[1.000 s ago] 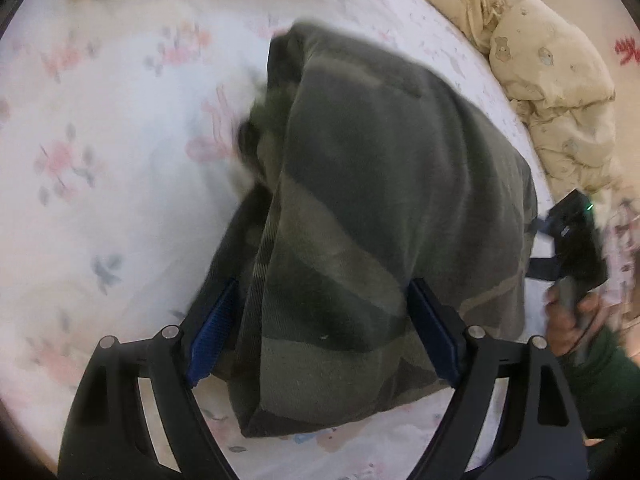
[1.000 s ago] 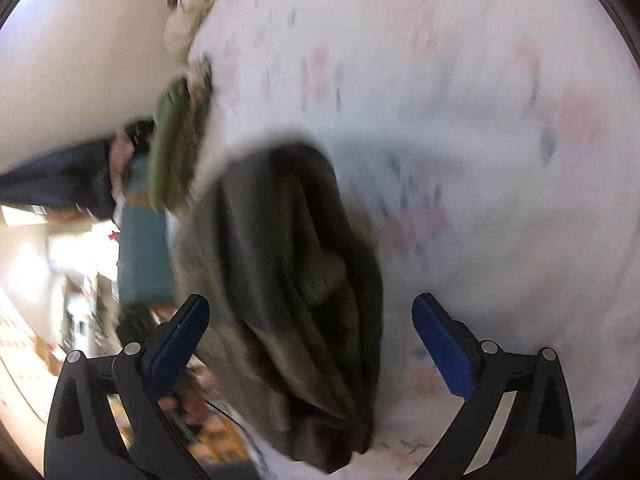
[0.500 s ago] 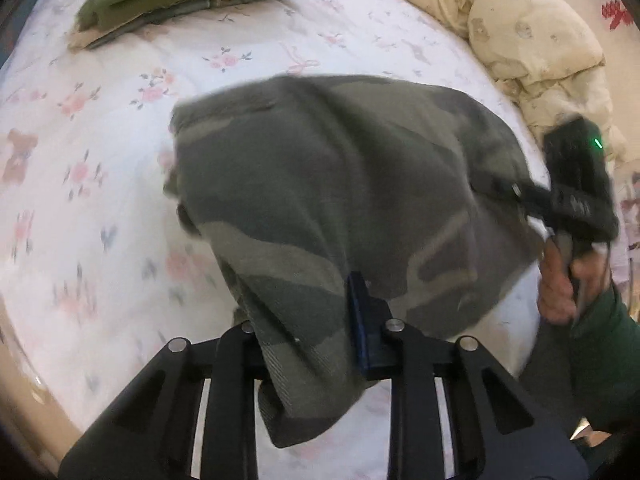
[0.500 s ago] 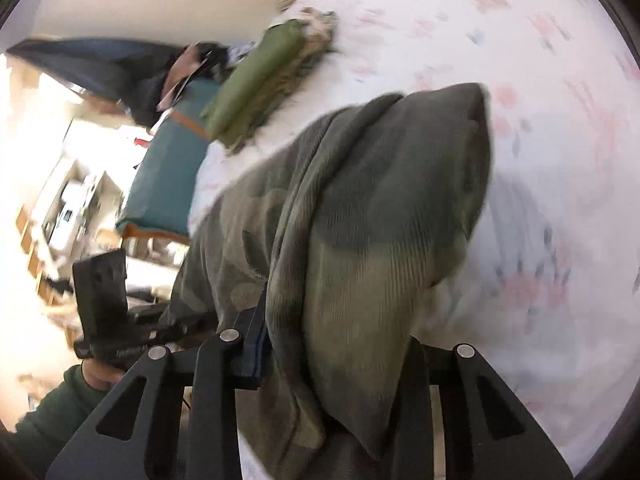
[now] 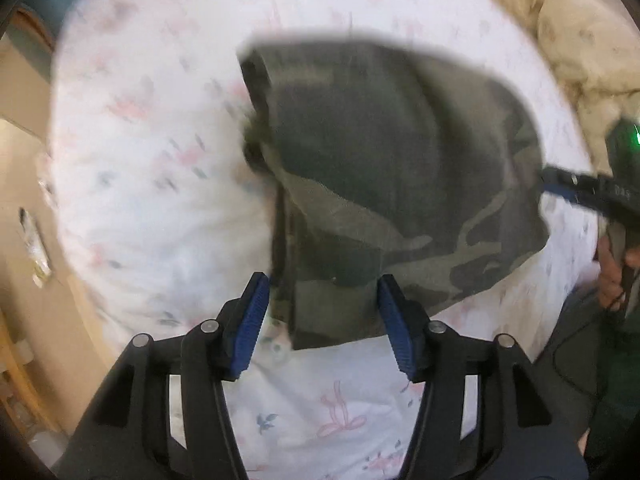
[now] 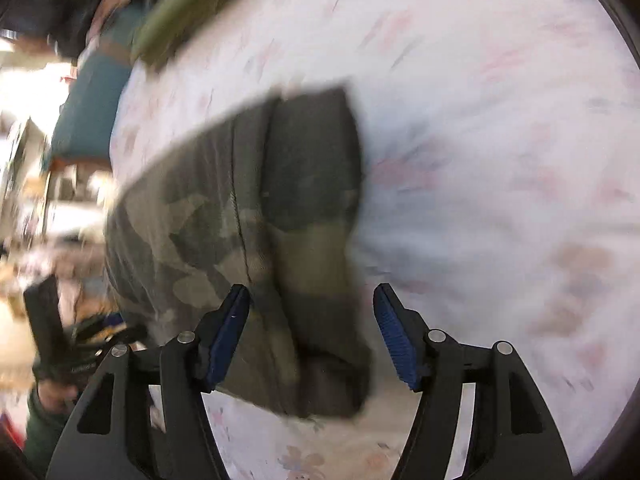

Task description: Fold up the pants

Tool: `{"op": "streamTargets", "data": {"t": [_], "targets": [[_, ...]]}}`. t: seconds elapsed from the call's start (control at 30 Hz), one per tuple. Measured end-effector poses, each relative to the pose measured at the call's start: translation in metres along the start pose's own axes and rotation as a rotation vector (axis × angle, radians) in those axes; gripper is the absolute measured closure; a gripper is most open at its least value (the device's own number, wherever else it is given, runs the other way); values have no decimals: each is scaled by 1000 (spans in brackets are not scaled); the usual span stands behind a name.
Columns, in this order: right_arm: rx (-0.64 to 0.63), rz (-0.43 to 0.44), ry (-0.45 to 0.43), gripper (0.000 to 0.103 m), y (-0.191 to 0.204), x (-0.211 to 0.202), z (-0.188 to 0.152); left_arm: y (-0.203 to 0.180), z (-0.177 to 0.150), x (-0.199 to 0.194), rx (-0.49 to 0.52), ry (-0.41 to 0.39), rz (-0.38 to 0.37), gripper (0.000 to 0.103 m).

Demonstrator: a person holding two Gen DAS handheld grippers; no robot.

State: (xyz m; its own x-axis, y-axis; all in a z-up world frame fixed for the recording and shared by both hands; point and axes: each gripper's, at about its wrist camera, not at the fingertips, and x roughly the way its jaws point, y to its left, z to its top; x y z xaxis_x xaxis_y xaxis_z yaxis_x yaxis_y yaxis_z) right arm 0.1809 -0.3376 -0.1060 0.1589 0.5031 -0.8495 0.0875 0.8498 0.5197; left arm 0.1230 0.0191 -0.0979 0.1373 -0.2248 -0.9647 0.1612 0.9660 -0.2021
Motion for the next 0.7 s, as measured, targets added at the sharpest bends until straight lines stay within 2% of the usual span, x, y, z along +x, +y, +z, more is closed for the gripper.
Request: {"op": "streamTargets", "data": {"t": [0.03, 0.07, 0.1, 0.13, 0.17, 0.2, 0.23, 0.27, 0.3, 0.33, 0.4, 0.53, 0.6, 0.63, 0.7], "targets": [[-6, -5, -55, 36, 3, -15, -9, -1, -4, -13, 9, -73, 6, 52], [-44, -9, -109, 42, 11, -29, -19, -5, -6, -26, 26, -160, 20, 52], [-108, -13, -141, 50, 23, -37, -29, -11, -7, -31, 42, -215, 24, 54], [-196, -45, -171, 64, 40, -41, -40, -18, -7, -30, 59, -230, 4, 55], [-247, -69, -170, 74, 50, -39, -45, -24, -5, -25, 76, -230, -21, 69], [-287, -76, -151, 77, 63, -30, -44, -31, -5, -15, 104, -212, -35, 79], [-309, -70, -100, 81, 68, -15, -47, -38, -3, -2, 140, -175, -11, 82], [-307, -96, -55, 82, 68, 0, -50, -38, -4, 10, 166, -134, 39, 88], [-306, -126, -24, 82, 69, 13, -48, -37, -4, 26, 168, -88, 77, 90], [-315, -177, 27, 84, 66, 32, -52, -31, -6, 40, 138, -49, 85, 91], [-322, -226, 86, 86, 61, 54, -56, -25, -10, 61, 91, 13, 78, 93], [-328, -251, 85, 86, 56, 60, -58, -23, -7, 61, 93, 16, 77, 93], [-285, -194, 76, 85, 55, 50, -53, -23, -6, 49, 82, 4, 62, 93], [-267, -164, 63, 81, 52, 42, -54, -21, -4, 41, 63, -6, 43, 93], [-232, -64, -32, 80, 48, 6, -48, -15, -1, 14, 13, -50, -43, 87]]}}
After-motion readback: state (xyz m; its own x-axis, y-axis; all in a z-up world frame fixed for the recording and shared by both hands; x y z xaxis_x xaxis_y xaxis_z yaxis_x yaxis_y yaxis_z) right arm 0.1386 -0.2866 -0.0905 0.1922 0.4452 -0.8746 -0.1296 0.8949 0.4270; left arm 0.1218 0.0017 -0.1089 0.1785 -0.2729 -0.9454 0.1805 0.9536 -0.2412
